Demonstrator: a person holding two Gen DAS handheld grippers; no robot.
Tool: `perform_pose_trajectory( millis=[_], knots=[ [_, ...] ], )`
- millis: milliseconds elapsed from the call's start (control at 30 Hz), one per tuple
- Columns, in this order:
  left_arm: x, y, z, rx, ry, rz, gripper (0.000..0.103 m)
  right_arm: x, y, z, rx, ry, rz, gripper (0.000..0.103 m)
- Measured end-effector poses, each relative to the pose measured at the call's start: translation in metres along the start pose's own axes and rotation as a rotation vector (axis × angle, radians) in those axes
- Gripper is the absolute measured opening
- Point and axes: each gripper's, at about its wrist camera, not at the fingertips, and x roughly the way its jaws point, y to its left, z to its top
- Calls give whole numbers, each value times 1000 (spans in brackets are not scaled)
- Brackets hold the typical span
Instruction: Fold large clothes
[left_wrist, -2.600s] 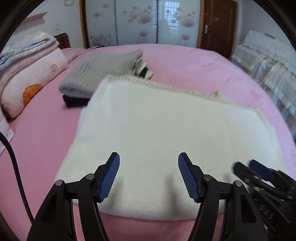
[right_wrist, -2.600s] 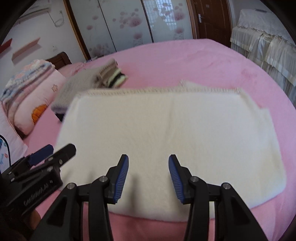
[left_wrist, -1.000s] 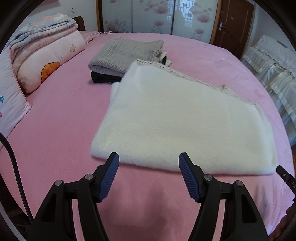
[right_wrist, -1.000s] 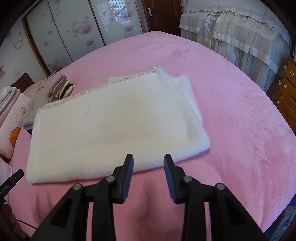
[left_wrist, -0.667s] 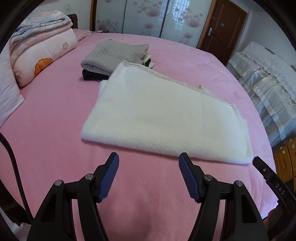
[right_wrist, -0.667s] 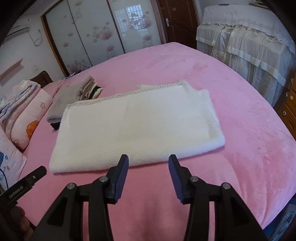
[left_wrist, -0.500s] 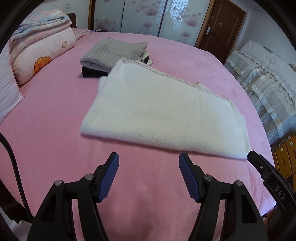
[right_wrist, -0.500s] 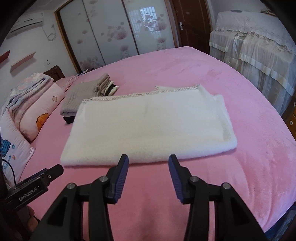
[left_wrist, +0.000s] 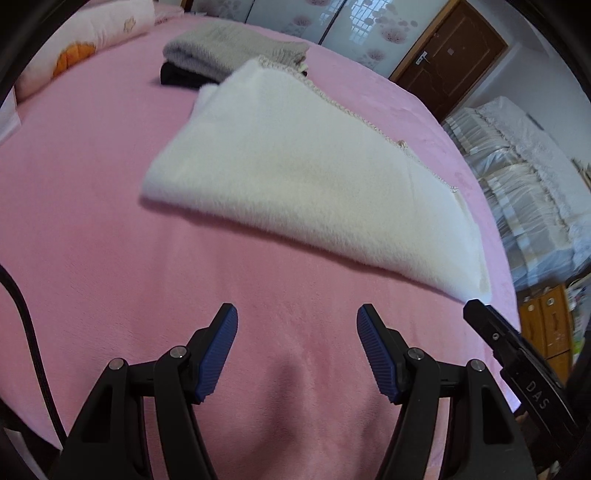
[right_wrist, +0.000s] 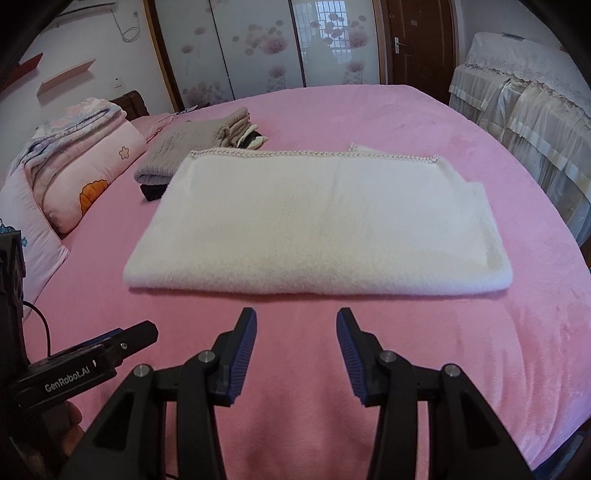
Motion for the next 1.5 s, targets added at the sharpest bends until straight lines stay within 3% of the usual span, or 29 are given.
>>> perform_pose_trajectory(
  millis=[200,700,967,1133,1333,1433,1500],
  knots=[
    [36,33,2,-115,17,-143,66,27,-3,-2,14,40,-12,45],
    [121,76,72,-338,-125,-286,66,70,-10,5,31,36,-10,45],
    [141,69,104,-367,-124,-204,64,83,-8,16,-13,-3,-49,45],
    [124,58,116,-289,-160,-90,27,88,-3,37,-44,-45,-62,45],
    [97,30,120,-205,-228,-19,21,112,8,74,-131,-113,-134,26],
    [87,14,127,-183,-252,7,21,148,0,77,-121,-34,-123,21],
    [80,6,122,-159,-265,17,20,158,-2,69,-132,-50,-118,22]
  ],
)
